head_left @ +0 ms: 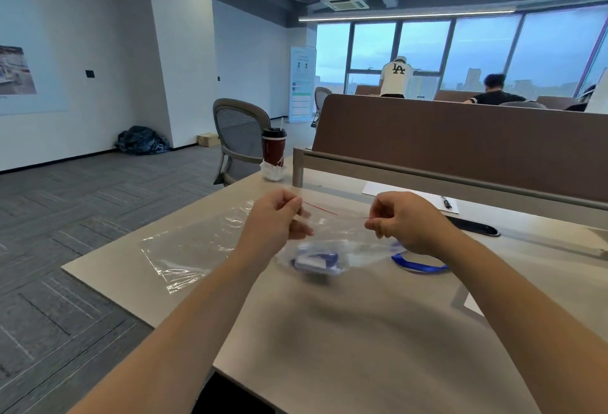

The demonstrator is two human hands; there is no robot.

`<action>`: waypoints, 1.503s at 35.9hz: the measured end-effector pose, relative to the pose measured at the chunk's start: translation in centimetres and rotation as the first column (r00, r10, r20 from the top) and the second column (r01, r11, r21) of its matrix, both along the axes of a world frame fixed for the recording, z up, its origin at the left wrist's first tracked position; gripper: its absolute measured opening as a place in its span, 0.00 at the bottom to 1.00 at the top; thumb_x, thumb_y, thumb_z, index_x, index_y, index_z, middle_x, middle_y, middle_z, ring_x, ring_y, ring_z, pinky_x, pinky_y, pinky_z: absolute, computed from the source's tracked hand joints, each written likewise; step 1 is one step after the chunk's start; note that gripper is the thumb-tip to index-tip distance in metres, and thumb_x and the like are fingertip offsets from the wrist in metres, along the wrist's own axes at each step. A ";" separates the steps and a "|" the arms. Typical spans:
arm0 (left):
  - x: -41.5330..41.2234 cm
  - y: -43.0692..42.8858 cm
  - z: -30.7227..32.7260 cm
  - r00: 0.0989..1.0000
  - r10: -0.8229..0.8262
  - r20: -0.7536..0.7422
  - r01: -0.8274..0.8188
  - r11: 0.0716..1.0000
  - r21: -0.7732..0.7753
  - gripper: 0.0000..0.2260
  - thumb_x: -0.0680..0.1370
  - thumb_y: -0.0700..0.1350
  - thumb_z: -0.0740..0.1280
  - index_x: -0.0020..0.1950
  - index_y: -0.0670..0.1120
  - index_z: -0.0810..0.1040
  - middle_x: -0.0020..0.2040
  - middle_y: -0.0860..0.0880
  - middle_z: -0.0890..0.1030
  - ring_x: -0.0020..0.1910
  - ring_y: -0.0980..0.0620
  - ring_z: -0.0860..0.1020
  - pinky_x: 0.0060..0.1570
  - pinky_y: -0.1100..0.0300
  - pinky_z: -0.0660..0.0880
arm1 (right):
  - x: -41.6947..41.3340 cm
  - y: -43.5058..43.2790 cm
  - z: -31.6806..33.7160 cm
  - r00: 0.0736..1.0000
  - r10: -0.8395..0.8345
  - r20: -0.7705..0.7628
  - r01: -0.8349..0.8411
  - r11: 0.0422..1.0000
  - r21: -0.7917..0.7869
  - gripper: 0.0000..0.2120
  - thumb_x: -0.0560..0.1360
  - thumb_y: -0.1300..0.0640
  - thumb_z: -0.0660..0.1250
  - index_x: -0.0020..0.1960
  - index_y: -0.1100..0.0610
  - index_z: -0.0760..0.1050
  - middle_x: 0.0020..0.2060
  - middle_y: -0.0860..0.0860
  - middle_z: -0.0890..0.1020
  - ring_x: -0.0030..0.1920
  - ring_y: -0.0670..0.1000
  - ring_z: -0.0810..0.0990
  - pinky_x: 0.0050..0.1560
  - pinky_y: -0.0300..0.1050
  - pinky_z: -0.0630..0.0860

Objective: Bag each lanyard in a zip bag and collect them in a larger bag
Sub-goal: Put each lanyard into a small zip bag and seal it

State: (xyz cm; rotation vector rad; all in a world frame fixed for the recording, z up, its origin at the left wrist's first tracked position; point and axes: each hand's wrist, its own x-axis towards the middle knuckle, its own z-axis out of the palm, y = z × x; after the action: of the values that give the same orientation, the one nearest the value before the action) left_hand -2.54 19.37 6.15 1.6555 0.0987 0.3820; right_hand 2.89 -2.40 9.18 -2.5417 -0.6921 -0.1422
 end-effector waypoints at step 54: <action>-1.2 -0.5 -1.9 0.998 -0.027 0.056 0.023 0.997 0.071 0.06 0.81 0.38 0.64 0.50 0.36 0.78 0.41 0.40 0.84 0.37 0.45 0.85 0.40 0.54 0.84 | -1.2 6.1 0.2 0.984 0.172 -0.038 -0.172 0.985 -0.004 0.05 0.77 0.54 0.69 0.48 0.54 0.82 0.38 0.46 0.83 0.40 0.46 0.81 0.41 0.36 0.76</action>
State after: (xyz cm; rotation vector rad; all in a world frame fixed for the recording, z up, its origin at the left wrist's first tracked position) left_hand -3.74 18.91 4.22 1.7119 0.0217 0.4173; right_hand 1.71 3.66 9.33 -2.4713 -0.8945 -0.0328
